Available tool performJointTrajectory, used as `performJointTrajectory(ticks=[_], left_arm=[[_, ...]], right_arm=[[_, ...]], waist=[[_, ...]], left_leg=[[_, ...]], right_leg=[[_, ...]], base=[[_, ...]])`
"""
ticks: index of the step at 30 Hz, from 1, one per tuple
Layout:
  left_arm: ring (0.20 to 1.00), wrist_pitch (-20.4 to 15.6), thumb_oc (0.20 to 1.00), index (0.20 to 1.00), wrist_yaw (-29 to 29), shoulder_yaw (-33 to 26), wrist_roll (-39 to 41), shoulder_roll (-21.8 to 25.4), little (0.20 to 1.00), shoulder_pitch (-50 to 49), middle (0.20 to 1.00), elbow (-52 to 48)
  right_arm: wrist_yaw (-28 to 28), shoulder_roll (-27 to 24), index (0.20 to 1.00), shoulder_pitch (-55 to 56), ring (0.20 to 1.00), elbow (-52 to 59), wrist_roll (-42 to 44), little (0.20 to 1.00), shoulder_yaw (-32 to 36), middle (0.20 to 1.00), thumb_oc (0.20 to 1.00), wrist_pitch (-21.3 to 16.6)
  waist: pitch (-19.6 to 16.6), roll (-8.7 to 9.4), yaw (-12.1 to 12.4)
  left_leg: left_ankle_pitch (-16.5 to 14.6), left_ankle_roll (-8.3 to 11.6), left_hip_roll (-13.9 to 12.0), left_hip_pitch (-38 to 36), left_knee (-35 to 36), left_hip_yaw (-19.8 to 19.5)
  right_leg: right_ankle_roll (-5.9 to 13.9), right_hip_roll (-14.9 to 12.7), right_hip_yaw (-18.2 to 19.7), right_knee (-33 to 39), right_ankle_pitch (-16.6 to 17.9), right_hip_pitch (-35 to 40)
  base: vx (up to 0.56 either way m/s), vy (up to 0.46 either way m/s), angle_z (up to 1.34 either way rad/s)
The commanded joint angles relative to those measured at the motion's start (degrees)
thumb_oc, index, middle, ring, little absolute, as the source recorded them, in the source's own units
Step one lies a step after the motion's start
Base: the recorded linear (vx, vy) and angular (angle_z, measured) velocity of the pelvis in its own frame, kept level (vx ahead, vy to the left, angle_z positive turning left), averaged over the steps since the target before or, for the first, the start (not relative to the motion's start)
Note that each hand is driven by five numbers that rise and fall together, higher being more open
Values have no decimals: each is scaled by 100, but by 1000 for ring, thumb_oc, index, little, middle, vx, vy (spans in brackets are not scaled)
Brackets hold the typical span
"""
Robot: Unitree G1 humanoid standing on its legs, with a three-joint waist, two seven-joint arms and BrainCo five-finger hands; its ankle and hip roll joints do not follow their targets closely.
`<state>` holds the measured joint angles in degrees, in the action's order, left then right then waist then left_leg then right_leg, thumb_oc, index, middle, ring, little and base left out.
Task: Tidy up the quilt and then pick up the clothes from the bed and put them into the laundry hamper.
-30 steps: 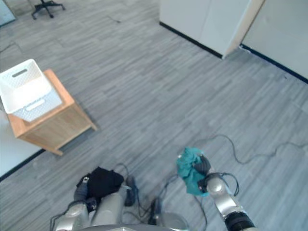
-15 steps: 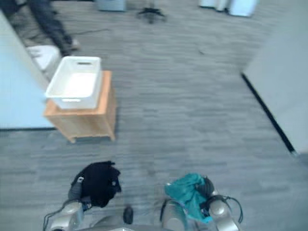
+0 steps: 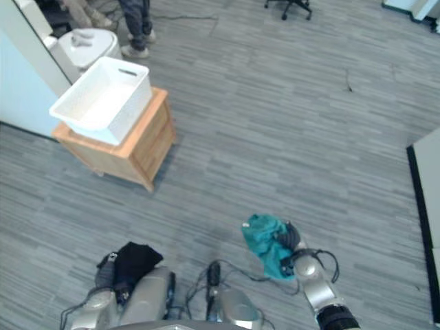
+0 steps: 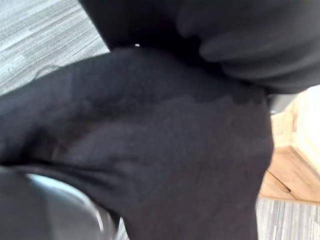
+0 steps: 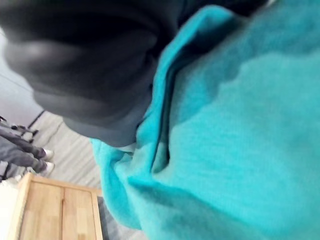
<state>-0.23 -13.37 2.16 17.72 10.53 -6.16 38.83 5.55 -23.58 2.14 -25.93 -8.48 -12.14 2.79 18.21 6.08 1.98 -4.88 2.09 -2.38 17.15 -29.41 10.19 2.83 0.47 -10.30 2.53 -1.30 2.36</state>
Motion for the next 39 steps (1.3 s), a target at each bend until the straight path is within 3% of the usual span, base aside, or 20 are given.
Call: performJointTrajectory(ticks=[1, 3, 5, 6, 9, 10, 12, 16, 17, 19, 23, 25, 26, 27, 29, 30, 32, 33, 35, 39], left_arm=[[200, -181, 200, 200, -8, 131, -136, 278, 200, -158, 200, -290], [200, -119, 200, 200, 8, 108, -245, 234, 200, -166, 200, -234], [200, -52, 200, 200, 73, 89, -292, 207, 200, -203, 200, -155], [200, -60, 200, 200, 46, 95, -315, 191, 200, -232, 200, -121], [200, -53, 200, 200, -19, 187, -258, 266, 200, -119, 200, -114], [200, -43, 200, 200, -97, 240, -422, 388, 200, 31, 200, -127], [200, -52, 200, 200, -116, 273, -486, 454, 200, 129, 200, -117], [200, -133, 200, 200, -236, 362, -542, 535, 200, 314, 200, -135], [200, -193, 200, 200, -238, 403, -686, 591, 200, 384, 200, -126], [200, -178, 200, 200, -231, 439, -865, 580, 200, 552, 200, 61], [200, -193, 200, 200, -193, 389, -918, 536, 200, 523, 200, 327], [200, -168, 200, 200, -162, 438, -865, 501, 200, 481, 200, 348], [200, -152, 200, 200, -124, 449, -716, 414, 200, 449, 200, 331], [200, -134, 200, 200, -132, 492, -707, 400, 200, 456, 200, 318], [200, -129, 200, 200, -123, 529, -715, 389, 200, 464, 200, 315], [200, -82, 200, 200, -34, 552, -816, 406, 200, 439, 200, 337], [200, -77, 200, 200, -31, 547, -873, 411, 200, 418, 200, 338], [200, -54, 200, 200, -13, 556, -944, 406, 200, 368, 200, 307], [200, -60, 200, 200, -2, 566, -954, 423, 200, 341, 200, 208], [200, -56, 200, 200, 102, 610, -995, 479, 200, 251, 200, -29]], right_arm=[[24, -351, 200, 100, 200, 391, -16, 200, 83, 200, 200, -174], [66, -274, 200, 156, 200, 351, -93, 200, 128, 200, 200, -205], [37, -165, 200, 266, 200, 384, -114, 200, 177, 200, 200, -206], [26, -101, 200, 294, 200, 338, -165, 200, 101, 200, 200, -227], [55, 74, 200, 266, 200, 501, -297, 200, 23, 200, 200, -221], [77, 90, 200, 249, 200, 639, -335, 200, 21, 200, 200, -233], [58, 96, 200, 215, 200, 656, -352, 200, -14, 200, 200, -239], [99, 44, 200, 135, 200, 712, -319, 200, -69, 200, 200, -265], [103, -44, 200, 35, 200, 738, -225, 200, -69, 200, 200, -292], [134, -90, 200, 16, 200, 677, -134, 200, 2, 200, 200, -284], [119, -215, 200, 100, 200, 689, -78, 200, 60, 200, 200, -317], [134, -255, 200, 88, 200, 644, -91, 200, 59, 200, 200, -305], [198, -344, 200, 56, 200, 615, -88, 200, 132, 200, 200, -299], [249, -374, 200, 19, 200, 600, -52, 200, 153, 200, 200, -287], [269, -403, 200, 9, 200, 610, -51, 200, 182, 200, 200, -270], [261, -432, 200, -53, 200, 590, -66, 200, 207, 200, 200, -217], [254, -445, 200, -71, 200, 586, -76, 200, 211, 200, 200, -207], [268, -468, 200, -78, 200, 578, -90, 200, 264, 200, 200, -215], [349, -506, 200, -87, 200, 587, -61, 200, 349, 200, 200, -211], [352, -530, 200, -93, 200, 699, -154, 200, 410, 200, 200, -220]], waist=[[-91, -15, 396], [-192, -122, 416], [-380, -177, 321], [-425, -111, 328], [-333, 24, 210], [-212, -108, 44], [-182, -153, -15], [-109, -156, -223], [-141, -9, -409], [-195, -3, -615], [-293, 10, -794], [-300, 1, -824], [-226, -10, -807], [-191, 23, -833], [-147, 27, -815], [-166, -25, -740], [-178, -77, -696], [-226, -214, -651], [-226, -282, -663], [-284, -392, -673]], left_leg=[[305, 3, -312, 4, 906, 181], [913, 145, -678, -167, 2393, 1148], [1010, 61, -745, -481, 2744, 1443], [1029, -63, -522, -648, 2780, 1333], [637, -373, -178, -1165, 2710, 1233], [504, -441, -240, -1596, 2856, 1038], [424, -423, -262, -1820, 2970, 898], [323, -292, -263, -2165, 3122, 449], [67, 3, -194, -2541, 3265, -52], [-104, 174, -303, -2795, 3382, -465], [-477, 259, -362, -3072, 2943, -1098], [-504, 258, -327, -2939, 2520, -1249], [-107, 396, -405, -2443, 1480, -1046], [-69, 377, -509, -2064, 931, -800], [0, 335, -642, -1759, 698, -414], [-103, 191, -617, -1522, 1170, 181], [-43, 167, -520, -1467, 1483, 362], [403, 257, -518, -1322, 2161, 861], [797, 350, -705, -1233, 2425, 1320], [847, 251, -668, -1552, 2977, 1290]], right_leg=[[292, -571, 396, -166, -593, 692], [406, -487, 55, -174, -955, 1207], [534, -461, -51, -423, -1021, 1338], [647, -540, -54, -921, -893, 1317], [1180, -1007, 25, -3002, 477, 678], [1123, -1032, 176, -4157, 812, 15], [1064, -1089, 176, -4353, 742, -269], [874, -1108, 195, -3600, 436, -862], [861, -1062, 435, -1284, 197, -992], [1006, -965, 965, -144, 453, -1134], [997, -721, 1608, -425, 547, -1317], [896, -675, 1619, -530, 507, -1227], [670, -754, 1380, -520, 443, -923], [577, -808, 1216, -452, 376, -751], [479, -839, 998, -393, 280, -541], [436, -852, 684, -249, 131, -251], [456, -834, 594, -196, 93, -152], [508, -793, 347, -98, -45, 90], [523, -822, 119, -107, -157, 268], [609, -860, -84, -688, -367, 268]], base=[[360, 23, 5], [545, 65, 23], [657, 173, 69], [733, 218, 40], [547, 149, 47], [472, 75, 15], [448, 12, 71], [503, -155, 94], [1013, -494, 145], [840, -410, 123], [460, -234, 167], [367, -293, 153], [194, -323, 101], [194, -322, 110], [138, -189, 135], [190, -168, 145], [208, -34, 69], [270, 30, 35], [190, 77, 65], [140, 159, 36]])
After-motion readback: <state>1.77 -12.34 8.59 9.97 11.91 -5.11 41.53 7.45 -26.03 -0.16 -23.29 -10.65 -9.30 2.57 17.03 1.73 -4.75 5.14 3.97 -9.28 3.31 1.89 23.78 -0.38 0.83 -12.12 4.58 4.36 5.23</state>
